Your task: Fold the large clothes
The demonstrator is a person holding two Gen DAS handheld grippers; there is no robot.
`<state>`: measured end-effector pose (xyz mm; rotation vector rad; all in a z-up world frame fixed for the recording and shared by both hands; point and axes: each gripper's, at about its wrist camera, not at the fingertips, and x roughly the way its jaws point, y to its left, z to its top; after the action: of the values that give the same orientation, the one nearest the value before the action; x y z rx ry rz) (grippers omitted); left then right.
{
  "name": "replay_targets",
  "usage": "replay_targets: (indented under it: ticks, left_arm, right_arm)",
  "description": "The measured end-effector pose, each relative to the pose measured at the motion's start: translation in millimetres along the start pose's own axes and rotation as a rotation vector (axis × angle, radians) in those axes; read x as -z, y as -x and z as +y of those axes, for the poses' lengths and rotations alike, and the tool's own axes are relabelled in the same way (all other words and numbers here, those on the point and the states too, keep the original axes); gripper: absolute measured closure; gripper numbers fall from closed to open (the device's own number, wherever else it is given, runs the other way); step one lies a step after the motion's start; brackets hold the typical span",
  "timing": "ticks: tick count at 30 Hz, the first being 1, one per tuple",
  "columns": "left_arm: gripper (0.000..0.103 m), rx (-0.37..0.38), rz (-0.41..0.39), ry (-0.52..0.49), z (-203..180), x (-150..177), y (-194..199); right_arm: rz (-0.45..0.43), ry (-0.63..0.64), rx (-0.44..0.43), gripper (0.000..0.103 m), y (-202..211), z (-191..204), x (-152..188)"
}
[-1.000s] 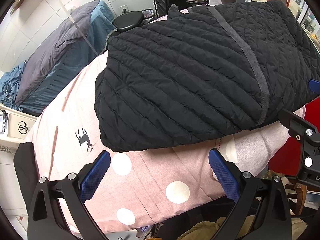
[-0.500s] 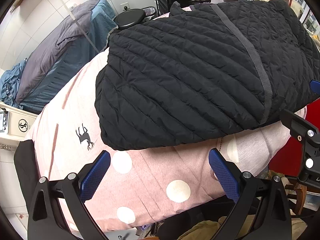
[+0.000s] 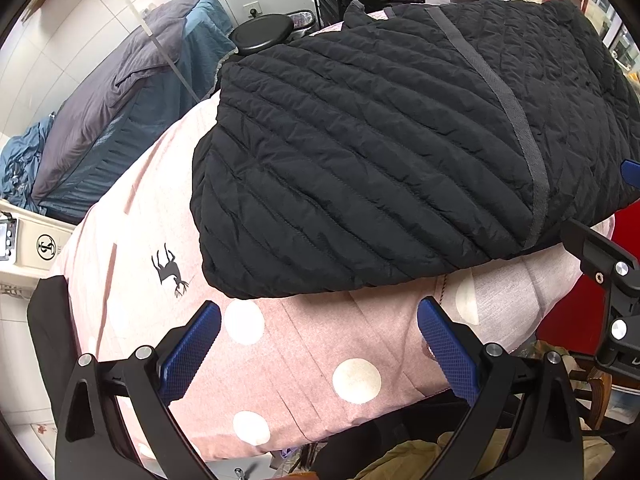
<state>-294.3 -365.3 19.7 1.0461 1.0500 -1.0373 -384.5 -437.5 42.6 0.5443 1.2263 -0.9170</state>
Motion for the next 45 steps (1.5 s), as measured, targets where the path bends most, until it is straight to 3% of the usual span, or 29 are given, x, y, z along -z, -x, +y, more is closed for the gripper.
replay_targets:
  ticks: [10, 15, 20, 26, 36, 45]
  left_arm:
    - [0.006, 0.034, 0.018, 0.015, 0.5, -0.3, -6.0]
    - [0.006, 0.124, -0.062, 0.062, 6.8, 2.9, 2.5]
    - [0.006, 0.153, -0.128, 0.089, 8.6, 4.6, 9.6]
    - [0.006, 0.134, -0.163, 0.092, 7.5, 5.1, 12.7]
    - [0.006, 0.077, -0.087, 0.121, 10.4, 1.6, 6.0]
    - [0.006, 0.071, -0.075, 0.116, 9.0, 4.0, 5.2]
  right_arm:
    - [0.001, -0.003, 0.000, 0.008, 0.2, -1.1, -0.4]
    - [0.000, -0.004, 0.001, 0.008, 0.3, -1.8, 0.2]
    - [-0.001, -0.011, 0.002, 0.008, 0.6, -3.8, 0.8]
    - [-0.005, -0.012, 0.002, 0.008, 2.4, -5.1, 1.2]
    - [-0.004, -0.014, 0.004, 0.008, 2.7, -5.5, 1.0]
    - [-0.004, -0.015, 0.003, 0.008, 4.0, -5.4, 2.6]
